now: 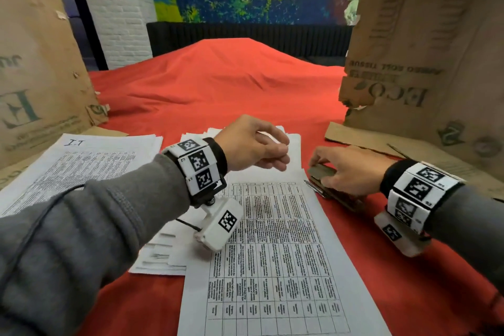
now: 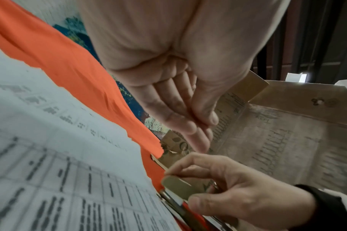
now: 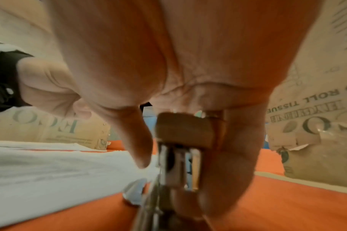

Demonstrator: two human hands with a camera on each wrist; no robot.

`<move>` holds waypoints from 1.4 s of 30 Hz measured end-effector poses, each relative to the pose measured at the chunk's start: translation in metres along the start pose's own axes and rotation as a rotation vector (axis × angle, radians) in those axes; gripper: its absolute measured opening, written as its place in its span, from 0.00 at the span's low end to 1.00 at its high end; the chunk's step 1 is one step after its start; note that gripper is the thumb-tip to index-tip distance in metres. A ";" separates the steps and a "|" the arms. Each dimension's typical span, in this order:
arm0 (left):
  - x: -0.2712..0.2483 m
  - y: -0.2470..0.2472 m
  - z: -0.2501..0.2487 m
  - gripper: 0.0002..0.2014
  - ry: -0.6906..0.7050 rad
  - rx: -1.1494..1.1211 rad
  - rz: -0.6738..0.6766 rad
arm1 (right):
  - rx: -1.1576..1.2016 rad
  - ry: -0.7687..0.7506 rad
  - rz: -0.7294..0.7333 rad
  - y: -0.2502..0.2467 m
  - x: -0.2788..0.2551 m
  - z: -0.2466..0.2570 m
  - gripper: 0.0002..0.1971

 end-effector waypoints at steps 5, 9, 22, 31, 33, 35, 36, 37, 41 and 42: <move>-0.003 0.026 -0.012 0.13 0.061 -0.052 0.091 | 0.063 -0.088 -0.261 -0.034 -0.019 0.003 0.27; 0.000 0.047 -0.024 0.16 0.107 -0.093 0.132 | 0.587 -0.313 -0.414 -0.059 -0.050 0.013 0.11; 0.001 0.097 -0.035 0.13 0.105 -0.220 0.292 | 0.765 -0.338 -0.588 -0.047 -0.084 -0.025 0.06; 0.002 0.030 0.024 0.40 -0.100 1.123 0.419 | 0.932 -0.238 0.023 0.038 -0.186 -0.078 0.02; 0.000 0.021 0.039 0.33 -0.131 1.160 0.419 | 0.934 -0.091 0.212 0.089 -0.207 -0.105 0.05; 0.005 0.014 0.053 0.32 -0.127 1.168 0.394 | 0.907 0.101 0.326 0.150 -0.216 -0.137 0.09; 0.009 0.012 0.059 0.35 -0.127 1.183 0.392 | 0.854 0.195 0.357 0.184 -0.217 -0.155 0.12; 0.014 0.010 0.065 0.39 -0.123 1.190 0.395 | 0.800 0.298 0.373 0.217 -0.216 -0.173 0.14; 0.028 -0.001 0.083 0.59 -0.175 1.250 0.401 | 0.459 0.669 0.358 0.346 -0.195 -0.248 0.10; 0.029 -0.004 0.085 0.63 -0.195 1.277 0.400 | 0.398 0.737 0.356 0.371 -0.192 -0.261 0.18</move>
Point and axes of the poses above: each hand's wrist, its own x-axis towards the middle knuckle, its own y-axis out of the palm, z = x × y, the point moved 9 cm from there along x, towards the middle knuckle, and after that the axes turned 3 degrees about x, right-handed, at the moved point
